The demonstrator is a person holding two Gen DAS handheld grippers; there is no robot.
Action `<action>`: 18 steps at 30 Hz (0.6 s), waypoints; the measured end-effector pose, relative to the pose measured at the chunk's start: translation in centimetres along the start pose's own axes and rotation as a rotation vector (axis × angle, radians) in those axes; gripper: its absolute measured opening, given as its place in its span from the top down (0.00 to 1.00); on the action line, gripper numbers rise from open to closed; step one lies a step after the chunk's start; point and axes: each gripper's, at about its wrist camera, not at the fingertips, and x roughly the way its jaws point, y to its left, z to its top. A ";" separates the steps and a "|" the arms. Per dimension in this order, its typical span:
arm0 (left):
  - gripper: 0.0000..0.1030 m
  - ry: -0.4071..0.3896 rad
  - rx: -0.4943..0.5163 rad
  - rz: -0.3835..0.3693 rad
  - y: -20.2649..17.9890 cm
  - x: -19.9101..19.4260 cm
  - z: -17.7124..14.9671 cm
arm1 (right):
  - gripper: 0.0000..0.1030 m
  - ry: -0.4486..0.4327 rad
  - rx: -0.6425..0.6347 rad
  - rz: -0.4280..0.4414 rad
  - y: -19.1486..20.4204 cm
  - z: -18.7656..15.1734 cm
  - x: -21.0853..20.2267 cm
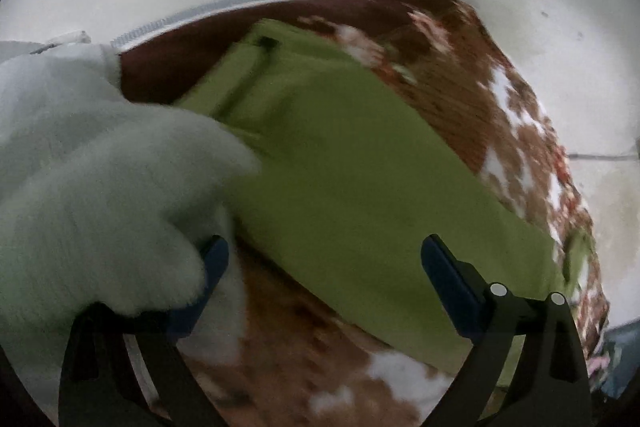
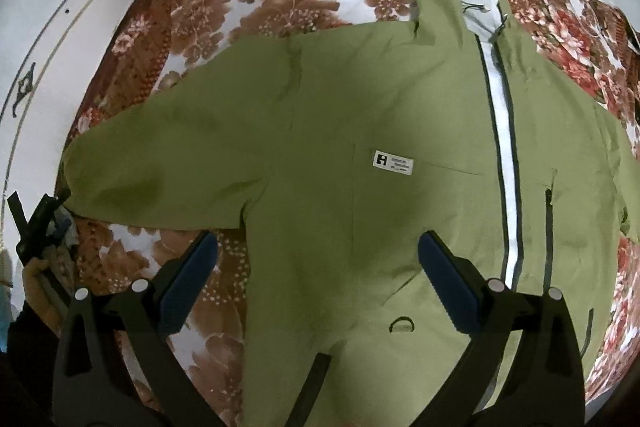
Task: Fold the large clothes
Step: 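Move the left tool toward the jacket sleeve nearest it and lower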
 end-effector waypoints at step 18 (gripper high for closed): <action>0.05 -0.108 -0.116 -0.034 1.5 1.0 2.0 | 0.04 0.089 -0.041 -0.024 -0.2 -1.4 3.6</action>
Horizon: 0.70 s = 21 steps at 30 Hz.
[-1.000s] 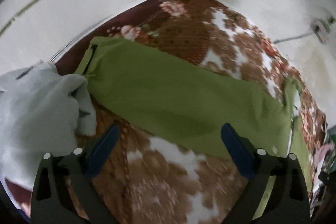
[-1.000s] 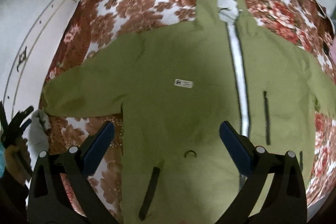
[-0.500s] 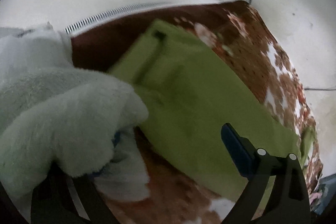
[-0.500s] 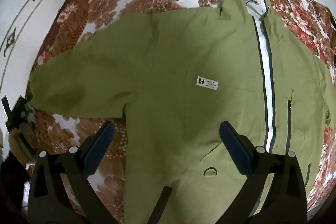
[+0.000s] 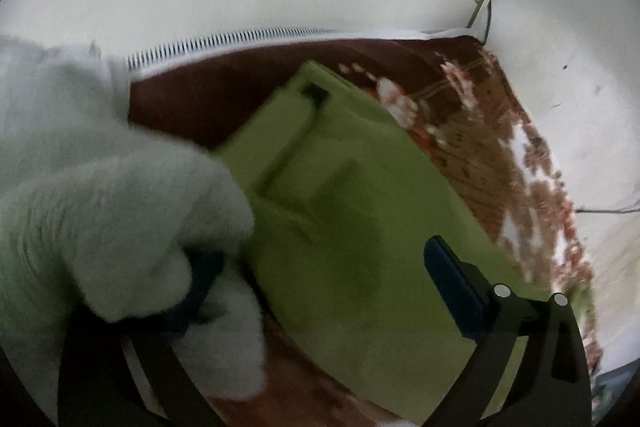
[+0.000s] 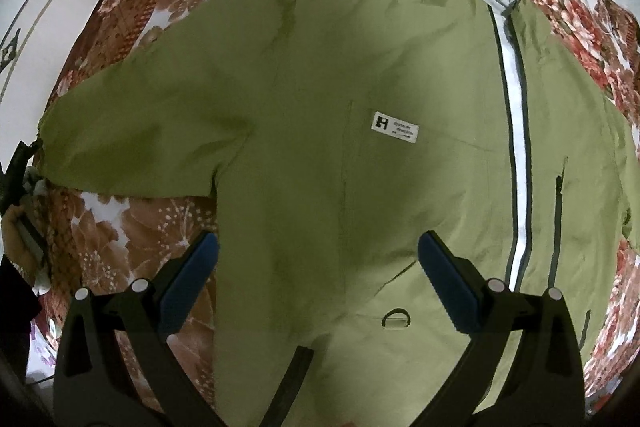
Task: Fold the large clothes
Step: 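Move the left tool toward the jacket sleeve nearest it and lower, then grasp the sleeve cuff with the left tool and lift it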
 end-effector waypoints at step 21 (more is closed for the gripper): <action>0.35 0.014 -0.055 0.026 2.5 3.2 3.6 | 0.04 0.009 -0.047 0.001 0.2 -0.1 1.3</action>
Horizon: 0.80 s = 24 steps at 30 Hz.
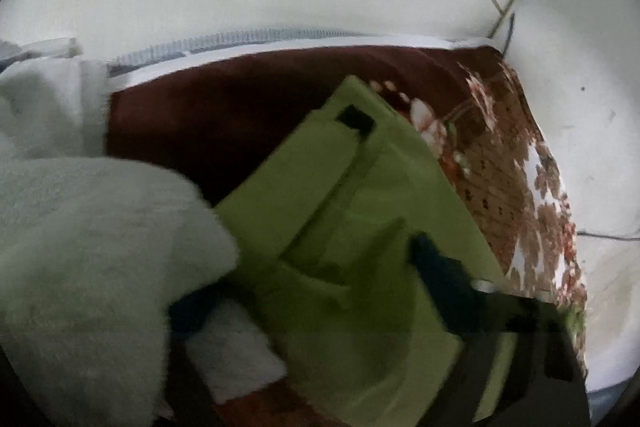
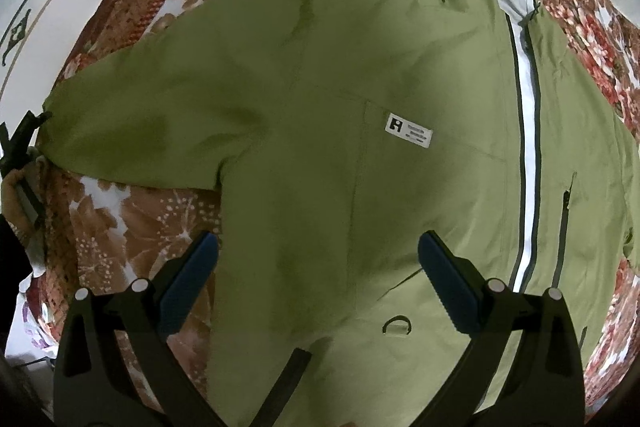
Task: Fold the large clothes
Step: 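Grasp the sleeve cuff with the left tool and lift it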
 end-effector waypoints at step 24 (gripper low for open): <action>0.92 -0.128 0.187 -0.326 -17.2 -14.1 -2.3 | 0.04 -0.046 0.133 -0.094 -4.3 2.0 8.4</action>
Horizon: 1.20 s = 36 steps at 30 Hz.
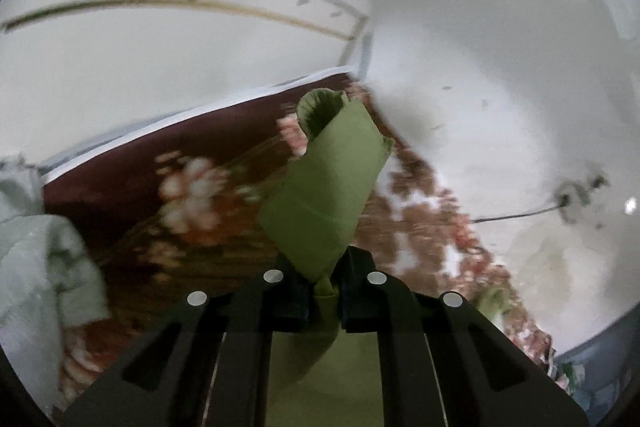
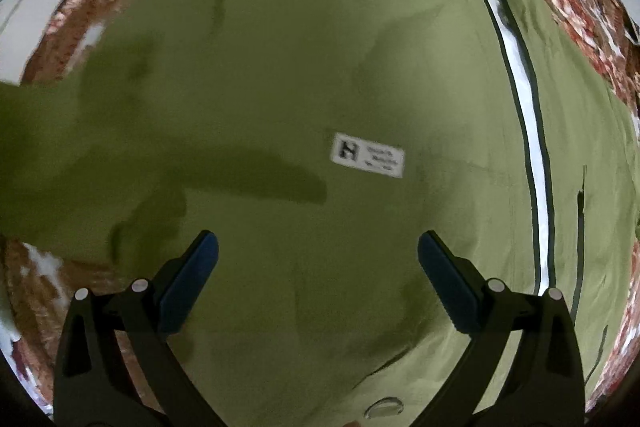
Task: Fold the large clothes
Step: 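Grasp the sleeve cuff with the left tool and lift it, then carry the held sleeve across the jacket body and release it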
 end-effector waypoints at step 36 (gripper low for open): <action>0.92 0.650 0.670 -0.384 -56.9 18.3 -59.9 | 0.05 -0.178 -0.379 0.047 -8.7 -4.9 1.6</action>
